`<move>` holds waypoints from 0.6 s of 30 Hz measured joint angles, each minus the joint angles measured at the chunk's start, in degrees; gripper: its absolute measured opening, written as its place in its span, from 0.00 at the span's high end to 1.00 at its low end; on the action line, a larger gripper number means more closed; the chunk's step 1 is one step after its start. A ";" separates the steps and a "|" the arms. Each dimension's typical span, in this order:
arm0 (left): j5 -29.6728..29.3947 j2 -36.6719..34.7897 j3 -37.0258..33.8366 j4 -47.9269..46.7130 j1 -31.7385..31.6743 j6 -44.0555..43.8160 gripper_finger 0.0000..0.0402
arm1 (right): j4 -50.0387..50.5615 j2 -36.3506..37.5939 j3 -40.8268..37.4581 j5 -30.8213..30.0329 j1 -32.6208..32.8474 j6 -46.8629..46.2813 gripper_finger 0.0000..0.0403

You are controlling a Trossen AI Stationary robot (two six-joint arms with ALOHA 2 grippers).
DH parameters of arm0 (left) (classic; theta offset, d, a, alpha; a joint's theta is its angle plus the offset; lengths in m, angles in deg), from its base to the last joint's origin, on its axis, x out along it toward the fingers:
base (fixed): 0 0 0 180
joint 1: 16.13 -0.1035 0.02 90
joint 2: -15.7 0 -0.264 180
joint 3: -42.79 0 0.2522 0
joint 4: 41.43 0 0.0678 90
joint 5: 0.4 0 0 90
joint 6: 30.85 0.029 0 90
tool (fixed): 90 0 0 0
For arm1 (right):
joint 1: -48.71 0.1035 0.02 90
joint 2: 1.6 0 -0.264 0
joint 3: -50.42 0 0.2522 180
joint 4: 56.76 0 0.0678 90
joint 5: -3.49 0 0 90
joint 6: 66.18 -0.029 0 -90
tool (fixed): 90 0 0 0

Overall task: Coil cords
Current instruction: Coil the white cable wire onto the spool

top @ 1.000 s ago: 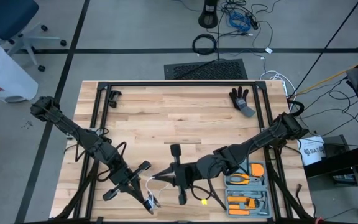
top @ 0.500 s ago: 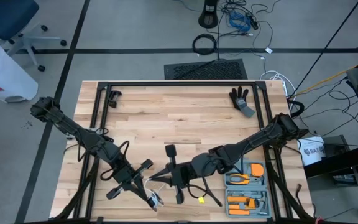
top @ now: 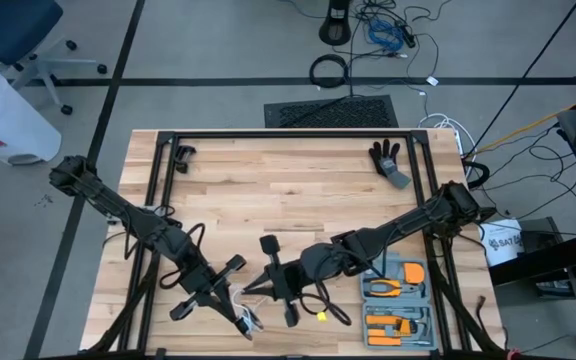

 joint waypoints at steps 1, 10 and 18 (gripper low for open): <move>0.00 0.00 0.00 0.28 0.00 0.14 1.00 | 0.21 0.00 0.00 1.43 -0.11 -0.56 1.00; 0.03 -0.02 -0.02 5.49 0.00 1.87 1.00 | 2.14 -0.28 0.00 6.66 -1.11 -3.13 1.00; -3.90 -0.28 -0.02 5.40 -0.02 2.94 1.00 | 3.13 -0.28 0.00 8.37 -1.15 -4.18 1.00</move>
